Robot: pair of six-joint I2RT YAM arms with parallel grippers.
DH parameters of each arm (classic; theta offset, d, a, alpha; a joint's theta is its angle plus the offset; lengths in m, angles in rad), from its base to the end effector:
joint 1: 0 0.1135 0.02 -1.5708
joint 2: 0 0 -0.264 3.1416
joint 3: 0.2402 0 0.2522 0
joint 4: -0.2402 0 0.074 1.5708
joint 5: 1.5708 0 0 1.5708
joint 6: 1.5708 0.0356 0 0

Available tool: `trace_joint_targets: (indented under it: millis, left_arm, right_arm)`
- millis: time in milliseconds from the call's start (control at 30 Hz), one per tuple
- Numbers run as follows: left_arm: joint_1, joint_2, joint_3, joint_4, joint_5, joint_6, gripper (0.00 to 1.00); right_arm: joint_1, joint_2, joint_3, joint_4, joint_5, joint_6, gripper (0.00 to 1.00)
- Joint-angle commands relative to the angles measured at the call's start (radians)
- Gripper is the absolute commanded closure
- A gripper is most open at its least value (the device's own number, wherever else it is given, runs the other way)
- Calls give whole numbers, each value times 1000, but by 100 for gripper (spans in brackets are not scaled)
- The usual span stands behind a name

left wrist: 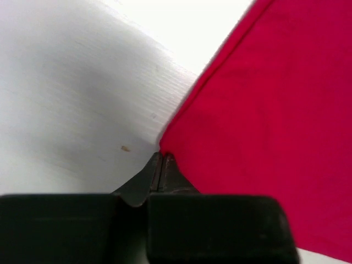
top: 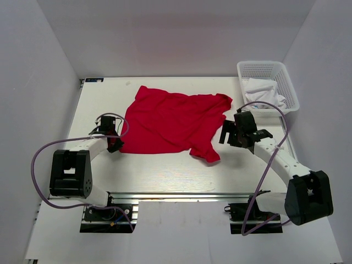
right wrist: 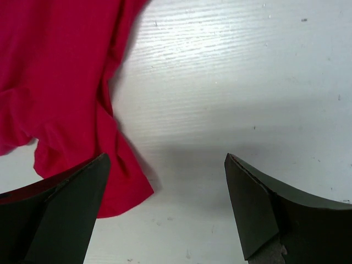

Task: Fold and stack the t-shirts
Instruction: Flatten out the tshirt

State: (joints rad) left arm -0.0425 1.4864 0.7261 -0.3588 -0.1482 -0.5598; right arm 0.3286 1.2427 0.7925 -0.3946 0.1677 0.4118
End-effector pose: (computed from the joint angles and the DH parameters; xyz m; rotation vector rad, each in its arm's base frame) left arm 0.2643 -0.0060 0.1530 -0.7262 2.5671 0.0073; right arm 0.2423 0.0764 0.2293 0.1766 2.3983 0.1420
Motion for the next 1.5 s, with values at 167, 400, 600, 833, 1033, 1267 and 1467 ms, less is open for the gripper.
trace_joint_targets:
  millis: [167, 400, 600, 833, 1033, 1267, 1467]
  left_arm:
    - [0, -21, -36, 17, 70, 18, 100]
    - [0, -72, -45, 17, 47, 28, 100]
    - [0, -90, -45, 17, 47, 37, 100]
    - [0, -182, -34, 35, 79, 57, 100]
    - [0, -394, 35, 56, 79, 77, 100]
    - [0, -503, 217, 95, 61, 97, 100]
    - [0, -476, 433, 129, 48, 139, 100]
  right_arm:
    - [59, 29, -53, -80, -115, -39, 10]
    - [119, 112, -79, -21, -157, -15, 27]
    - [130, 143, -95, 29, -188, 38, 57]
    - [125, 86, -73, 52, -192, 44, 100]
    - [122, -67, 36, 98, 39, 64, 100]
    - [119, -250, 125, 341, 280, -2, 100]
    - [121, -250, 319, 414, 430, -172, 100]
